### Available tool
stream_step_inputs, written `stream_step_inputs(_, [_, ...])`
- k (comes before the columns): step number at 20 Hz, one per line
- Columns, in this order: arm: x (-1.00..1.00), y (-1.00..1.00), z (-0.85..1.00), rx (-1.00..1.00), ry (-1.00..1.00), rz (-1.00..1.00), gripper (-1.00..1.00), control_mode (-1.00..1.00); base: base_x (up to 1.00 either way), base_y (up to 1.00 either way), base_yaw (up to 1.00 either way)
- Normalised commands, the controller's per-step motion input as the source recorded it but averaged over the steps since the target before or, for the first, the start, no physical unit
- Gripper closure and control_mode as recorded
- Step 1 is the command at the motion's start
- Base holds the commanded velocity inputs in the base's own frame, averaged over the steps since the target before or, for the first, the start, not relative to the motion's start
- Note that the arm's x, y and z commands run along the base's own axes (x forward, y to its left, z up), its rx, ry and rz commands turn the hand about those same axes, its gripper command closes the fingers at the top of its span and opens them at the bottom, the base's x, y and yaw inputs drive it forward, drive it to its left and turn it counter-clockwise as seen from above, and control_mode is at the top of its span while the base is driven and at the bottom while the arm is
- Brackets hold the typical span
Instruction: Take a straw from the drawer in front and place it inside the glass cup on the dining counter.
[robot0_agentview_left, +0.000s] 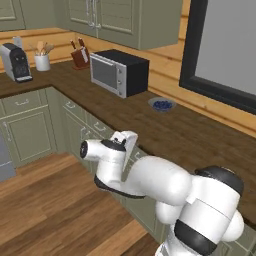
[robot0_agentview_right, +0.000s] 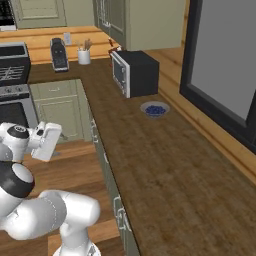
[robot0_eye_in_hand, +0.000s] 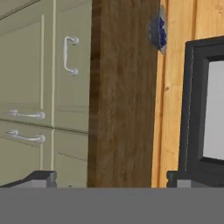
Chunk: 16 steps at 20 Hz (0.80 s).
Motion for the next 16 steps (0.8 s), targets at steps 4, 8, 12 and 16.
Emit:
stream_step_inputs(4, [0.3, -0.1, -0.71, -0.13, 0.0, 0.0, -1.0, -1.0, 0.0, 0.0, 0.0])
stream_step_inputs(8, [0.34, -0.1, -0.71, -0.11, 0.0, 0.0, -1.0, -1.0, 0.0, 0.0, 0.0])
stream_step_inputs(12, [0.43, -0.17, -0.57, -0.07, 0.0, 0.0, -1.0, -1.0, 0.0, 0.0, 0.0])
stream_step_inputs(16, [0.46, -0.12, -0.44, -0.06, -0.06, 0.0, -1.0, -1.0, 0.0, 0.0, 0.0])
